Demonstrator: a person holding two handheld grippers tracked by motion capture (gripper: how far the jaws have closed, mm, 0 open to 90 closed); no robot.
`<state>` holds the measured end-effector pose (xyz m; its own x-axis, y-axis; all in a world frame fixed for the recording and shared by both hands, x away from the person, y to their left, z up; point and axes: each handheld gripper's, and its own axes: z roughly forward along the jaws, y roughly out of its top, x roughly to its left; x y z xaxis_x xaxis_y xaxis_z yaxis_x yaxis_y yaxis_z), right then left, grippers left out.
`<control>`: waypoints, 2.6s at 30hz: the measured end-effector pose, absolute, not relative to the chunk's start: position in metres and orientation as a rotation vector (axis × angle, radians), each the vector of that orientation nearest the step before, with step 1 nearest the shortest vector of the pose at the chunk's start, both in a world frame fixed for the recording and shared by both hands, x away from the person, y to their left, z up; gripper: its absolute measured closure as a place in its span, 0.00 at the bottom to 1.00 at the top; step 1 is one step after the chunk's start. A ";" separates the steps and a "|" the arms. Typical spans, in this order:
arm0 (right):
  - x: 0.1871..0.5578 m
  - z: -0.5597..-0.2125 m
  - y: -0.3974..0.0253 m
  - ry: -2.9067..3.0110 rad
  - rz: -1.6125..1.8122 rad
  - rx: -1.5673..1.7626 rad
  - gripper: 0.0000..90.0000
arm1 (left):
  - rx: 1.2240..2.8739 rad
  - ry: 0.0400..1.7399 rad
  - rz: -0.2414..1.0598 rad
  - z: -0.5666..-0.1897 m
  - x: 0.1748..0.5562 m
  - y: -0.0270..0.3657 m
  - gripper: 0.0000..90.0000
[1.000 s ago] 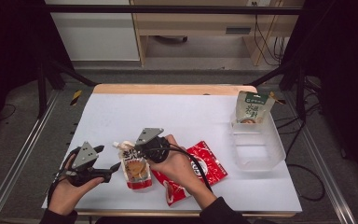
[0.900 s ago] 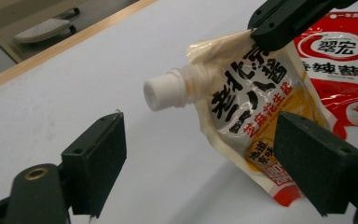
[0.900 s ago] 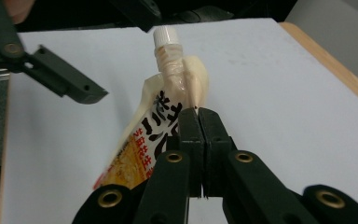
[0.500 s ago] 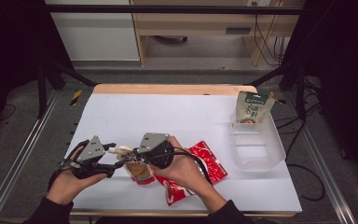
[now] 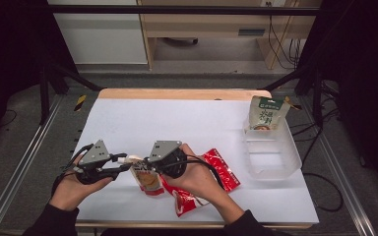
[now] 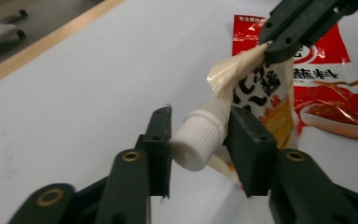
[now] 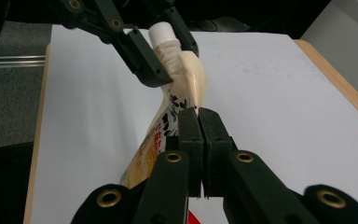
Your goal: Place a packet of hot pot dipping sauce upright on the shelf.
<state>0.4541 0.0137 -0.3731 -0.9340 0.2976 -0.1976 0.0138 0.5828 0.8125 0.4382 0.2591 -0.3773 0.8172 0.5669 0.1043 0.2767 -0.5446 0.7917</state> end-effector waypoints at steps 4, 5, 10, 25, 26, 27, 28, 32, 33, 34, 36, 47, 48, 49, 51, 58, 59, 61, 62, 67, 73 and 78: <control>0.456 -0.373 0.009 2.516 1.261 0.283 0.99 | 2.184 0.598 0.391 -0.374 0.439 0.256 0.77; 0.457 -0.373 0.008 2.513 1.254 0.290 0.99 | 2.177 0.599 0.384 -0.373 0.438 0.255 0.78; 0.458 -0.371 0.003 2.509 1.267 0.324 0.99 | 2.212 0.584 0.380 -0.364 0.437 0.248 0.80; 0.461 -0.344 -0.019 2.500 1.281 0.345 0.95 | 2.287 0.443 0.381 -0.315 0.446 0.223 0.82; 0.462 -0.342 -0.022 2.502 1.276 0.340 0.94 | 2.286 0.431 0.376 -0.313 0.447 0.219 0.82; 0.462 -0.339 -0.026 2.503 1.261 0.340 0.93 | 2.288 0.426 0.377 -0.312 0.448 0.216 0.82; 0.463 -0.336 -0.029 2.507 1.249 0.343 0.91 | 2.292 0.417 0.379 -0.310 0.449 0.214 0.82; 0.468 -0.328 -0.039 2.515 1.194 0.350 0.76 | 2.294 0.379 0.387 -0.305 0.455 0.199 0.82; 0.469 -0.325 -0.041 2.517 1.168 0.349 0.71 | 2.294 0.370 0.389 -0.304 0.456 0.197 0.82; 0.470 -0.323 -0.043 2.522 1.141 0.344 0.66 | 2.293 0.363 0.387 -0.304 0.458 0.194 0.82; 0.472 -0.318 -0.047 2.529 1.072 0.343 0.57 | 2.292 0.356 0.388 -0.304 0.460 0.191 0.82; 0.478 -0.300 -0.057 2.597 0.802 0.257 0.31 | 2.303 0.285 0.370 -0.308 0.465 0.171 0.82; 0.478 -0.299 -0.057 2.609 0.805 0.251 0.33 | 2.311 0.272 0.371 -0.307 0.466 0.170 0.82; 0.479 -0.298 -0.057 2.616 0.803 0.242 0.34 | 2.311 0.265 0.371 -0.308 0.466 0.168 0.82; 0.479 -0.297 -0.055 2.636 0.779 0.213 0.39 | 2.307 0.255 0.365 -0.307 0.465 0.165 0.82; 0.481 -0.299 -0.048 2.700 0.753 0.128 0.48 | 2.315 0.208 0.360 -0.307 0.464 0.156 0.82; 0.481 -0.299 -0.047 2.710 0.750 0.126 0.50 | 2.316 0.203 0.362 -0.307 0.464 0.155 0.82; 0.480 -0.301 -0.045 2.727 0.741 0.123 0.54 | 2.309 0.200 0.357 -0.307 0.463 0.153 0.82; 0.481 -0.301 -0.045 2.732 0.731 0.112 0.57 | 2.307 0.201 0.356 -0.307 0.463 0.153 0.82; 0.480 -0.304 -0.043 2.757 0.700 0.113 0.77 | 2.306 0.203 0.358 -0.307 0.463 0.152 0.81; 0.481 -0.303 -0.043 2.771 0.687 0.129 0.93 | 2.298 0.219 0.363 -0.308 0.465 0.150 0.81; 0.480 -0.296 -0.044 2.761 0.686 0.129 0.97 | 2.254 0.239 0.351 -0.309 0.466 0.153 0.81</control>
<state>0.4798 -0.0439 -0.2962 -0.9531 0.1560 -0.2593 0.0165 0.8824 0.4701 0.4661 0.1528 -0.3093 0.9432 0.2847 0.1714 0.0556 -0.6437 0.7633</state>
